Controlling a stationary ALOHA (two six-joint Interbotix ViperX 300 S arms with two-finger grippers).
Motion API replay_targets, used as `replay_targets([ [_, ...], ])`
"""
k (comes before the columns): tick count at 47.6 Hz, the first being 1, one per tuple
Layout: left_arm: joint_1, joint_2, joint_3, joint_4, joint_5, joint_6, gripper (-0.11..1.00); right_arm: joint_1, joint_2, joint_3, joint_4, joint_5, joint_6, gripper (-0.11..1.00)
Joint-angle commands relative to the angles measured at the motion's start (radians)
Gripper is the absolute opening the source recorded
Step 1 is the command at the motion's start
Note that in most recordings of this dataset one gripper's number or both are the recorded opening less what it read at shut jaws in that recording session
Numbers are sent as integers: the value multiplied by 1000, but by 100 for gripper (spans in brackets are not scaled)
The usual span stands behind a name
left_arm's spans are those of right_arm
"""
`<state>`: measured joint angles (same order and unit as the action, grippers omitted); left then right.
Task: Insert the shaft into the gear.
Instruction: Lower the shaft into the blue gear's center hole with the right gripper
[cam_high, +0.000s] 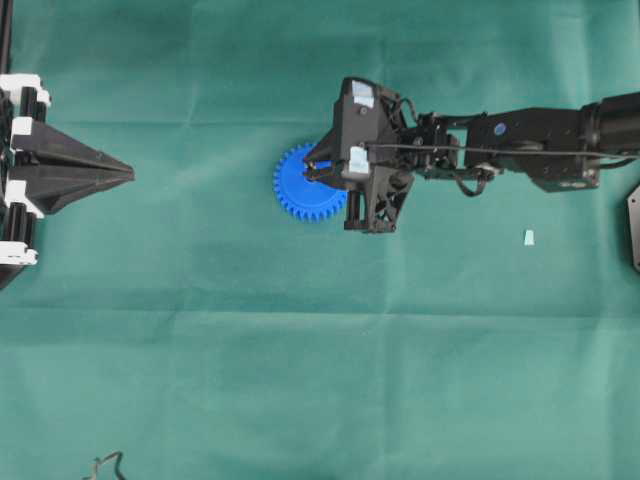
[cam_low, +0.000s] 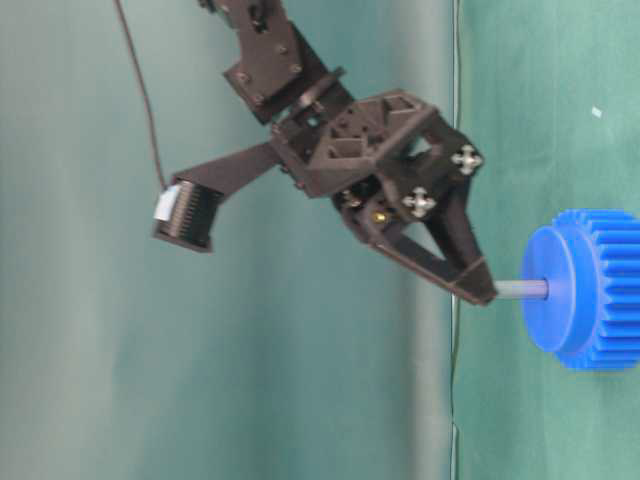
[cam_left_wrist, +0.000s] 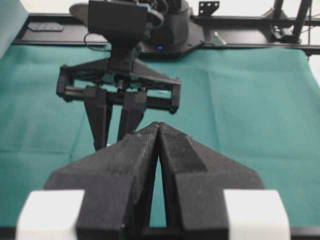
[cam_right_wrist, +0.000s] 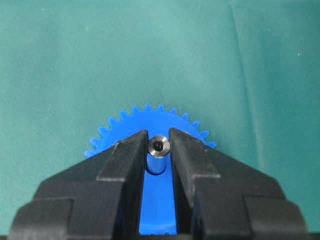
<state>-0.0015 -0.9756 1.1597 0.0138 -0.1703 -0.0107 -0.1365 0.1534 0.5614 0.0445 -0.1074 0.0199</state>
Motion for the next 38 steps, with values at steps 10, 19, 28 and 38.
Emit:
replay_targets([
  [10, 0, 3, -25, 2, -3, -2, 0, -2, 17, -9, 2, -26, 3, 17],
  [19, 0, 3, -25, 2, -3, -2, 0, -2, 40, -2, 2, -43, 3, 17],
  [28, 0, 3, -25, 2, -3, -2, 0, -3, 44, 5, 2, -44, 3, 17],
  [38, 2, 3, -26, 2, -3, -2, 0, -2, 44, 6, 3, -43, 3, 17],
])
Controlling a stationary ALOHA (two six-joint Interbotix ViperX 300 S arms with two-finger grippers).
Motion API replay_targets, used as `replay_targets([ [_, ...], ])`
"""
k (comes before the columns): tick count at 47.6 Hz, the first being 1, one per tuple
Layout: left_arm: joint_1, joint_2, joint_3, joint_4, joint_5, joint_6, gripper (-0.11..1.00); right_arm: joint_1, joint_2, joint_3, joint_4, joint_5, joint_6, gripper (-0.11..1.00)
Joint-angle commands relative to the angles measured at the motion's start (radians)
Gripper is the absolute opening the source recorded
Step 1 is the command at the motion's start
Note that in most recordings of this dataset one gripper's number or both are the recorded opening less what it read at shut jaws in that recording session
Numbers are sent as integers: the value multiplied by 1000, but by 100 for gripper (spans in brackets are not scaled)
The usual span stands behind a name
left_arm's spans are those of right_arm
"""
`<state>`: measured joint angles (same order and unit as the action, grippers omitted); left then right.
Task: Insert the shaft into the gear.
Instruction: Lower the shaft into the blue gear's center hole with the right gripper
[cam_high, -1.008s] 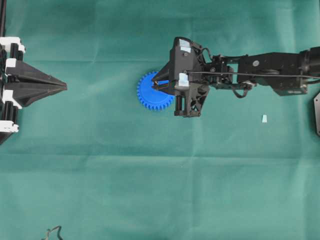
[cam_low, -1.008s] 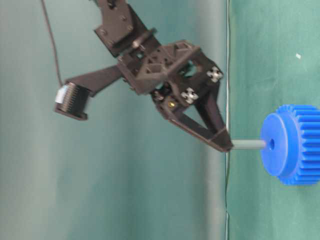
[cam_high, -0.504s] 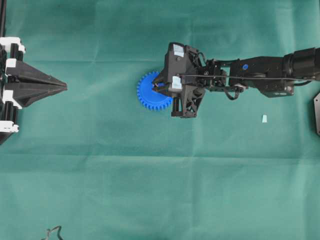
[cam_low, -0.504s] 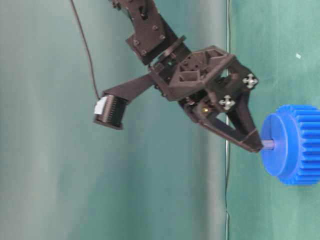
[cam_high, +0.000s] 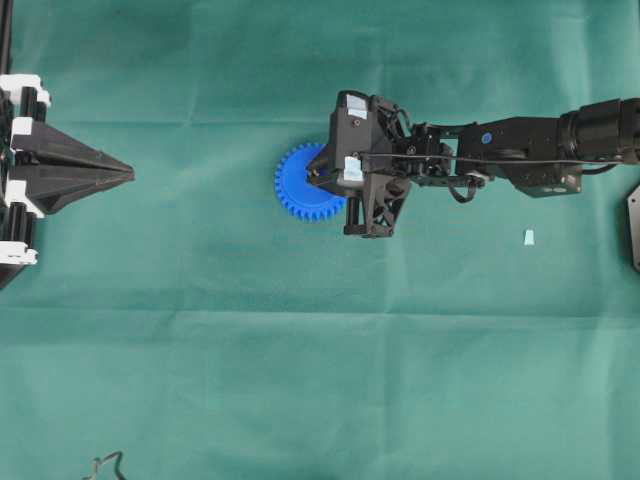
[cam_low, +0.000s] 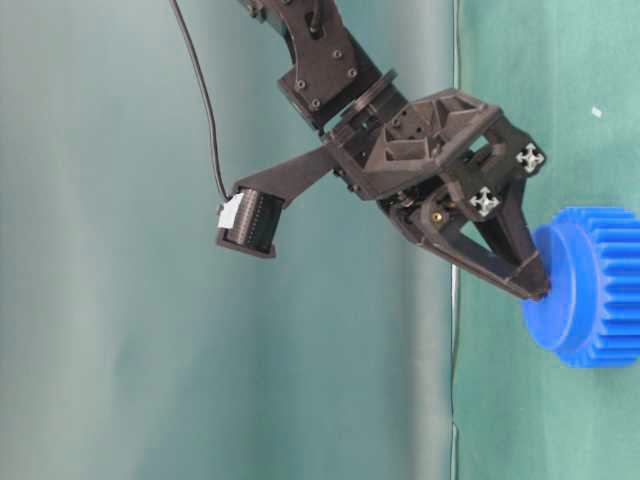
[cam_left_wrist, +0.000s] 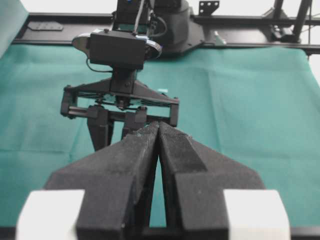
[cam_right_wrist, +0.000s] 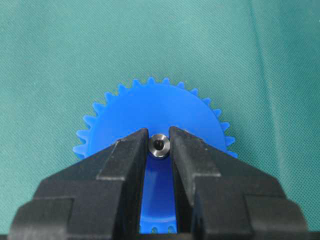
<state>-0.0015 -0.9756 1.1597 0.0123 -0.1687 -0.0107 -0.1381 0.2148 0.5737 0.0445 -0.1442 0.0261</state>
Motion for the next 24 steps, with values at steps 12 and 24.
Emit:
replay_targets([
  [12, 0, 3, -25, 3, -5, -2, 0, -2, -15, -6, 3, -11, -3, 22],
  [24, 0, 3, -26, 3, -5, -2, 0, -2, -17, -8, 6, -23, -2, 90],
])
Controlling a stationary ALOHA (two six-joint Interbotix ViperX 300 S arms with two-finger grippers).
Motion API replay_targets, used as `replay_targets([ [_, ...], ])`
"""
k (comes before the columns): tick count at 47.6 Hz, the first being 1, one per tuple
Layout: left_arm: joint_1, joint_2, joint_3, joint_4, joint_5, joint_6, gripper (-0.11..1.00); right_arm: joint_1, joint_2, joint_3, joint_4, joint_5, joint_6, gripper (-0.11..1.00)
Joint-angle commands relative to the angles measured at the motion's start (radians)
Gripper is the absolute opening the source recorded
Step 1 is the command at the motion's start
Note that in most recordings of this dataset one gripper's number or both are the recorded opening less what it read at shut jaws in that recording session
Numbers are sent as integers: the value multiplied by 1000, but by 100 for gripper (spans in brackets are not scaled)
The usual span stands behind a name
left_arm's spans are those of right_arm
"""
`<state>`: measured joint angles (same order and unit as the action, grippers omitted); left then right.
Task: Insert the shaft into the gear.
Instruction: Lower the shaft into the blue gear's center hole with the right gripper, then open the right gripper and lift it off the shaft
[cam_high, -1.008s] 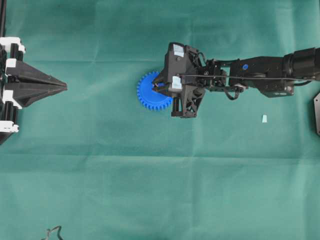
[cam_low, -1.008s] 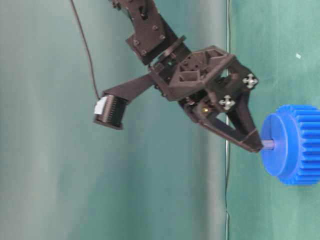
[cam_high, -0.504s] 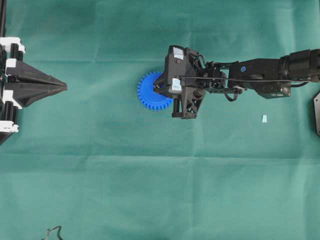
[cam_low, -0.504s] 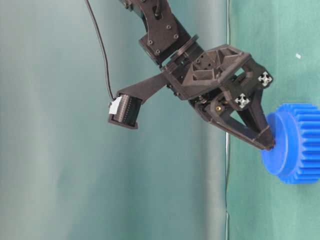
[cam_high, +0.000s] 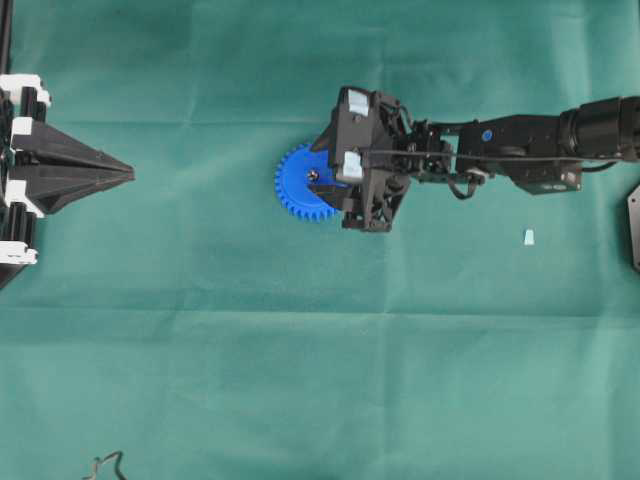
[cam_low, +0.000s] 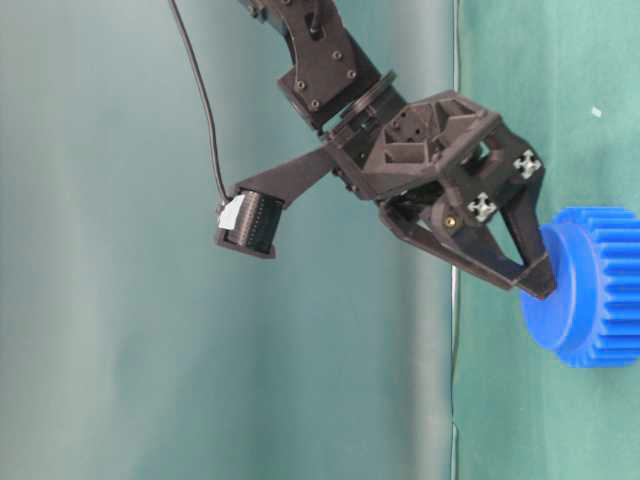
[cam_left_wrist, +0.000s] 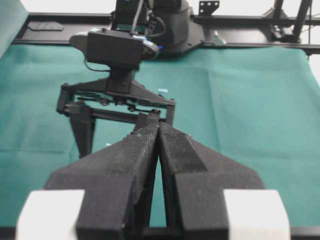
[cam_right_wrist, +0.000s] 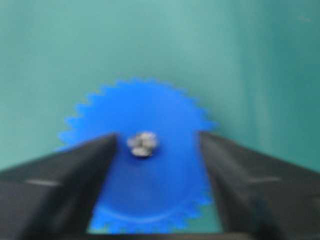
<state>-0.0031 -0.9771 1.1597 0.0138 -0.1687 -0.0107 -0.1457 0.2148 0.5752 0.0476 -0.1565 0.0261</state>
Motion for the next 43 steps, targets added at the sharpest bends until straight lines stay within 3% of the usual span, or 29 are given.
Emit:
replay_targets([
  [1, 2, 5, -26, 2, -5, -3, 0, 6, -17, -9, 3, -9, -2, 93],
  [3, 2, 5, -26, 2, -5, -2, 0, 6, -21, -9, 5, -6, -2, 97],
  [10, 3, 5, -25, 2, -5, -2, 0, 6, -60, -5, 3, 14, -3, 93],
  [25, 2, 5, -26, 2, -5, -2, 0, 6, -288, 0, -8, 129, -8, 94],
  [43, 2, 5, -26, 2, -3, -3, 0, 6, -446, 110, -6, 117, -3, 93],
])
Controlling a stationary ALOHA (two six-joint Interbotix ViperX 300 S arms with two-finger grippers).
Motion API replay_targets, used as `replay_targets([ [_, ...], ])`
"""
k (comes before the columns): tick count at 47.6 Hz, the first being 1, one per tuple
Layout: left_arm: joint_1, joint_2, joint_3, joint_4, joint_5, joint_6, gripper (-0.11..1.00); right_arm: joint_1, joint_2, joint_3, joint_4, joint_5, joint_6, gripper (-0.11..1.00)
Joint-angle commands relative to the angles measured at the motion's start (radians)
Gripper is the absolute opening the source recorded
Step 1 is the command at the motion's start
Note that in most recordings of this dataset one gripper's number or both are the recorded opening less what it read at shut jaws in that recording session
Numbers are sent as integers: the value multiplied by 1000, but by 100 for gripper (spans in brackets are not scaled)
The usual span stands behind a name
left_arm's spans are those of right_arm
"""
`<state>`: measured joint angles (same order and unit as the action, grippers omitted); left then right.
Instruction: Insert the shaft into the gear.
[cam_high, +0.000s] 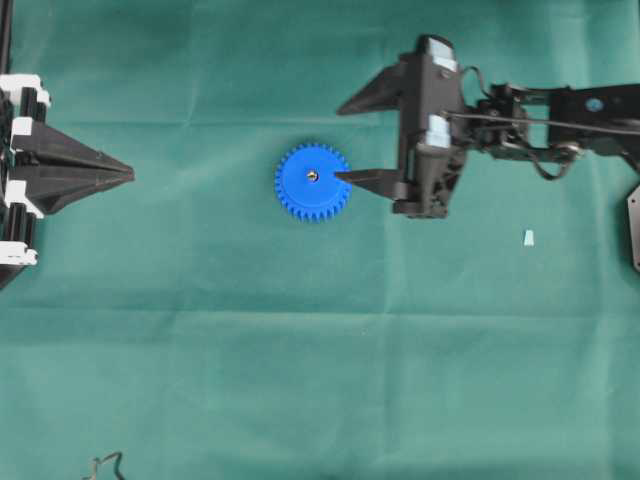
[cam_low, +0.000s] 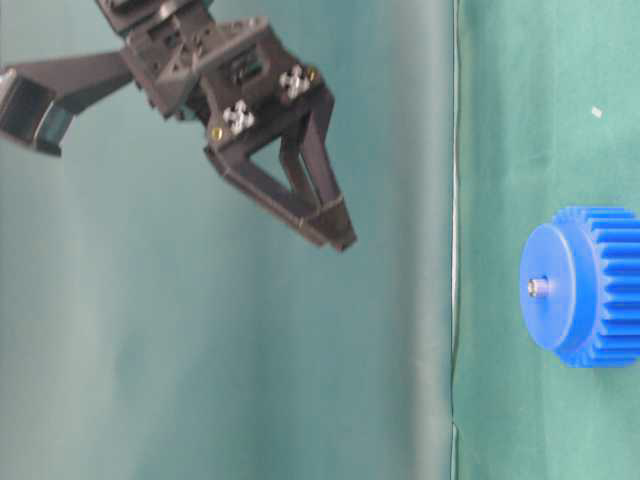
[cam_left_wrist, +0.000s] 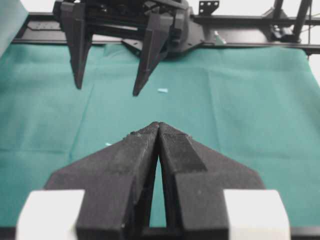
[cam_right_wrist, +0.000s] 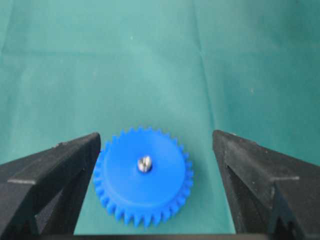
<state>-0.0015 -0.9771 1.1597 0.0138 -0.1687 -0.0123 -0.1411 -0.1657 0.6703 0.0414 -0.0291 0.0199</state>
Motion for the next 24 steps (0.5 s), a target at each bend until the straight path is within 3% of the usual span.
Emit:
replay_targets([
  [1, 0, 5, -25, 2, -3, 0, 0, 2, -81, 28, 0, -12, 3, 93],
  [24, 2, 5, -26, 2, -3, 0, 0, 2, -549, 321, 6, -9, 5, 93],
])
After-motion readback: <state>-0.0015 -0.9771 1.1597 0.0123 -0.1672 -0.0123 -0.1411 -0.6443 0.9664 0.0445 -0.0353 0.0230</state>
